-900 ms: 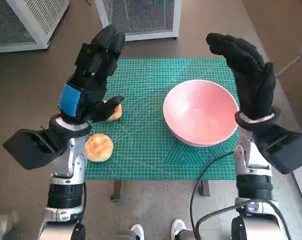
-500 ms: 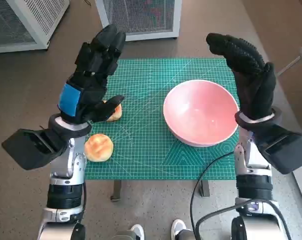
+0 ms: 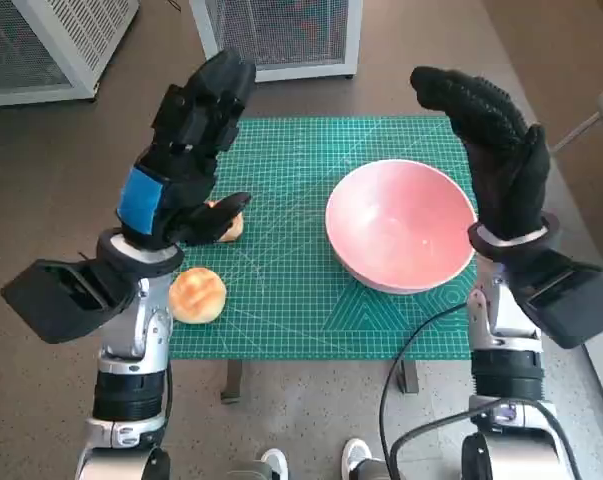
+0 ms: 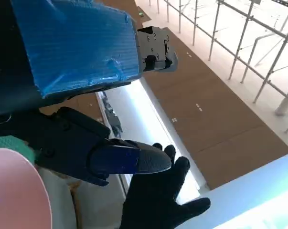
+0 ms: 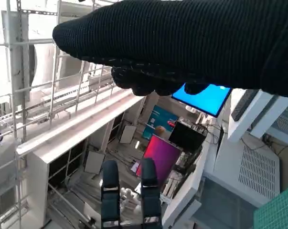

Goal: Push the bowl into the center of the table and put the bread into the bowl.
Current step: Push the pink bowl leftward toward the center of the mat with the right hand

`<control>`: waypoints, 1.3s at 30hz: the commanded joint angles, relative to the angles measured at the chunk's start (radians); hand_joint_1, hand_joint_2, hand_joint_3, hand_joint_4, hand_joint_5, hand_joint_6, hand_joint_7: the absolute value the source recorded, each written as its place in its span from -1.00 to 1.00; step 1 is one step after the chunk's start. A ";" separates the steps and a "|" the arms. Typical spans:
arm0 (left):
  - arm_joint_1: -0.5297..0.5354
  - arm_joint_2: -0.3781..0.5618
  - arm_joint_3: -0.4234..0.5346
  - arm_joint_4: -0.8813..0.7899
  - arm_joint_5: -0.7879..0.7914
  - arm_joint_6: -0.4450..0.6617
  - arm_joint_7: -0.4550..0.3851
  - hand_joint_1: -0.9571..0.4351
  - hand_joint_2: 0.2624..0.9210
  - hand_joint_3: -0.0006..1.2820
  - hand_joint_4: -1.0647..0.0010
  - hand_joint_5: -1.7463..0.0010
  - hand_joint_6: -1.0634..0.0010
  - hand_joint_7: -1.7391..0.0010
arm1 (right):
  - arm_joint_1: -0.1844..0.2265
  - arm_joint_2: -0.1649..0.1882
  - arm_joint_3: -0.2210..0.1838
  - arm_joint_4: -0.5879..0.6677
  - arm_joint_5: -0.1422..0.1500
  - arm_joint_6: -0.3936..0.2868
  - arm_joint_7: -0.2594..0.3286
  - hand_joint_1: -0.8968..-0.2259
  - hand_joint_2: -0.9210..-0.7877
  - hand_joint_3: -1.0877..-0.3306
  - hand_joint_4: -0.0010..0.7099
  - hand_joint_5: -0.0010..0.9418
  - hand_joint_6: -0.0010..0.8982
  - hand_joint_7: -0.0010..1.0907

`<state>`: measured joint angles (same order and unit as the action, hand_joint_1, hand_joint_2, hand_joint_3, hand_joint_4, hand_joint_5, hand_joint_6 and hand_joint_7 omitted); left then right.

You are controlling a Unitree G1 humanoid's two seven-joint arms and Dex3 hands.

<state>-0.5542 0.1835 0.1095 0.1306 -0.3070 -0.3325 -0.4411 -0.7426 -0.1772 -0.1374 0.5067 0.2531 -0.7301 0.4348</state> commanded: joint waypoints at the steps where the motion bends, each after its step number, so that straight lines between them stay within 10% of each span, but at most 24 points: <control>1: 0.012 0.004 0.000 -0.005 0.016 -0.010 0.005 -0.48 1.00 -0.57 0.80 0.99 1.00 0.48 | 0.019 -0.015 -0.015 0.028 0.012 -0.005 0.013 0.03 -1.00 0.01 -0.37 -1.00 -1.00 0.10; 24: 0.025 0.000 0.005 0.018 0.048 -0.047 0.026 -0.53 1.00 -0.50 0.80 0.99 1.00 0.50 | -0.105 -0.198 -0.133 0.654 -0.120 -0.080 -0.215 0.03 -1.00 -0.09 -0.44 -1.00 -1.00 -0.11; 39: 0.038 0.009 0.013 0.021 0.034 -0.054 0.016 -0.53 1.00 -0.50 0.80 1.00 1.00 0.50 | -0.105 -0.159 -0.231 0.803 -0.043 0.237 -0.228 0.18 -1.00 -0.27 -0.68 -1.00 -0.99 -0.15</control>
<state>-0.5300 0.1845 0.1164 0.1470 -0.2714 -0.3779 -0.4218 -0.8628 -0.3624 -0.3459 1.2813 0.1926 -0.5603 0.2011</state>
